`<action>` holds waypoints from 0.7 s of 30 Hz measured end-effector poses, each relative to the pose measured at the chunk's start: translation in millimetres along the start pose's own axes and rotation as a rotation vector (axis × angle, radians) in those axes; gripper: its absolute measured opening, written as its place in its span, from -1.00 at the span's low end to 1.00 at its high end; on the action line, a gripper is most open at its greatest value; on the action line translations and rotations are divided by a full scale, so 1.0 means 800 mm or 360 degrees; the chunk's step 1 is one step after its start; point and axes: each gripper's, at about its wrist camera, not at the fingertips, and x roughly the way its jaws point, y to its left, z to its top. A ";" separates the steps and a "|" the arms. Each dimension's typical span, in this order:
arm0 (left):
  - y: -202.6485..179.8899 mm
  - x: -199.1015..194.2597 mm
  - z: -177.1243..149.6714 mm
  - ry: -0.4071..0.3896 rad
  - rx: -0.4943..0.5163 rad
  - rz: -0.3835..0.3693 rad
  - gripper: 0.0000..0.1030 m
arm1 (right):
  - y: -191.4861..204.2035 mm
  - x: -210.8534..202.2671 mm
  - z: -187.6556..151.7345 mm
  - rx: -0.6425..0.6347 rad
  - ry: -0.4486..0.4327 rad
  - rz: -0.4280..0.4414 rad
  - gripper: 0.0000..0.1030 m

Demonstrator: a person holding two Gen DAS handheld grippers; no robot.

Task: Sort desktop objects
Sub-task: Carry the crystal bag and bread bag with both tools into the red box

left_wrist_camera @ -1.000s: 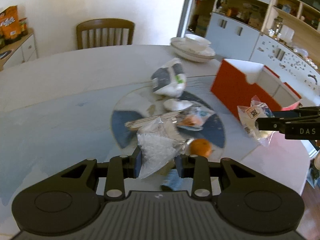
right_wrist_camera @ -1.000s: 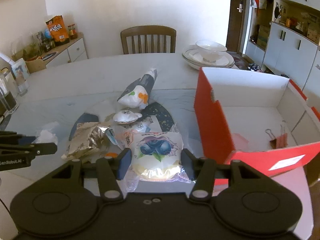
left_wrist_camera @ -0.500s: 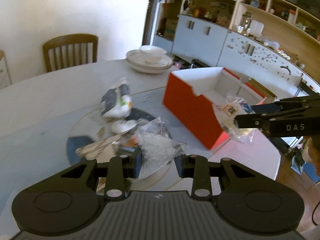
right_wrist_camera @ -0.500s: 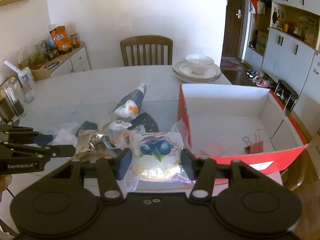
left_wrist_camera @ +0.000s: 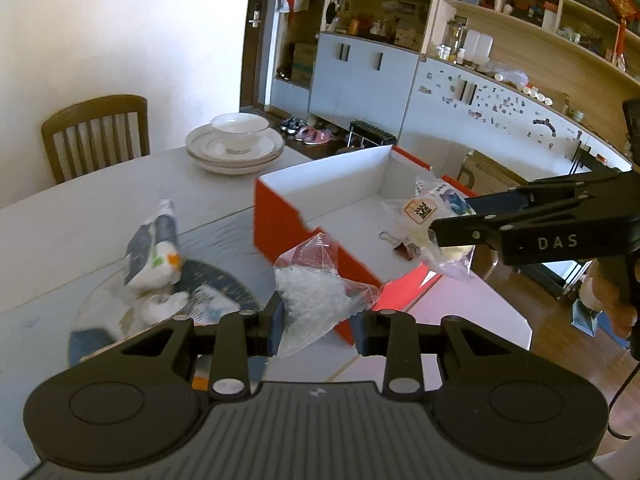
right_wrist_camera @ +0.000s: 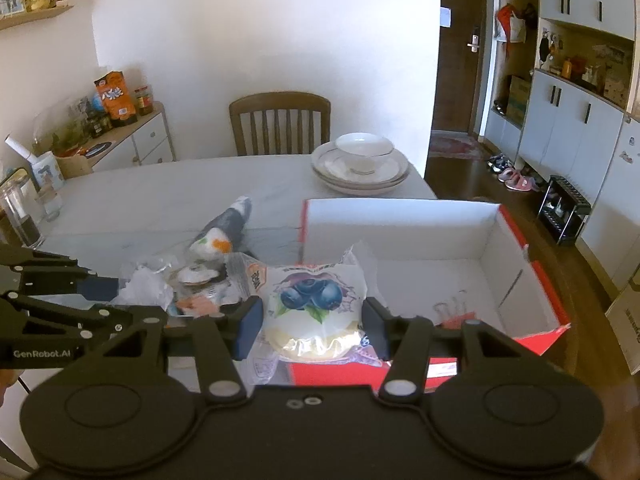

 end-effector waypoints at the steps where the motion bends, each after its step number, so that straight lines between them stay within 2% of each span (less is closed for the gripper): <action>1: -0.005 0.005 0.004 0.0002 0.0001 -0.0003 -0.38 | -0.009 0.001 0.001 0.0004 -0.0002 -0.0001 0.04; 11: -0.049 0.060 0.051 0.0002 0.0055 0.0002 -0.38 | -0.083 0.018 0.006 0.0019 0.0000 0.0008 0.04; 21: -0.073 0.138 0.111 0.0093 0.0120 0.0039 -0.38 | -0.141 0.048 0.014 -0.0001 0.0048 0.0034 0.04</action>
